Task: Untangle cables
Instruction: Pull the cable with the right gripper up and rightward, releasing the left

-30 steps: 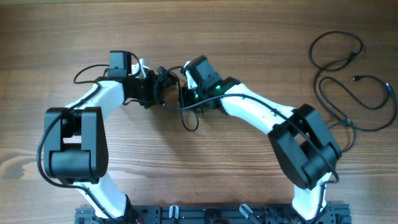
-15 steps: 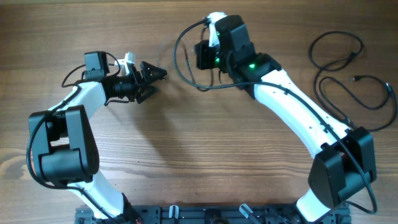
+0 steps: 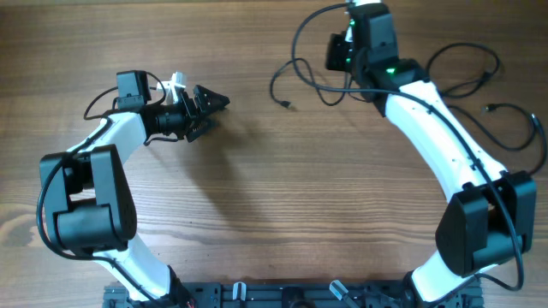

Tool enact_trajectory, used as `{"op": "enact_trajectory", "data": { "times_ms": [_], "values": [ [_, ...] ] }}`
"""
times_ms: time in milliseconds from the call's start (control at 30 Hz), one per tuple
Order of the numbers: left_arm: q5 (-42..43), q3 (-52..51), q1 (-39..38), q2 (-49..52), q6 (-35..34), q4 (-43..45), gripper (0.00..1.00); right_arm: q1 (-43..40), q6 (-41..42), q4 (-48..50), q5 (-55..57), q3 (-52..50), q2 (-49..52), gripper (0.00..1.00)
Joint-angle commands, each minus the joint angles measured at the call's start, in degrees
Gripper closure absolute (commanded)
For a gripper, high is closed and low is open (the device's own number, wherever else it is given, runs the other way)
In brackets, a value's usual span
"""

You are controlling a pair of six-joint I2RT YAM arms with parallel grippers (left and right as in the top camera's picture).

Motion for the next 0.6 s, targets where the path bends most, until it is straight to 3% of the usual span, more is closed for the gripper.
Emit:
{"op": "enact_trajectory", "data": {
  "times_ms": [0,433,567],
  "values": [
    [-0.9,0.0,-0.5,0.0,1.4,0.1,0.0,-3.4,2.0,-2.1,4.2,0.8,-0.9,0.96],
    [-4.6,0.0,-3.3,0.0,1.4,0.2,0.0,-15.1,4.8,-6.6,6.8,0.4,-0.9,0.96],
    [-5.0,0.0,-3.3,0.0,1.4,0.2,0.0,-18.2,7.3,-9.2,12.7,0.4,-0.9,0.96]
  ]
}}
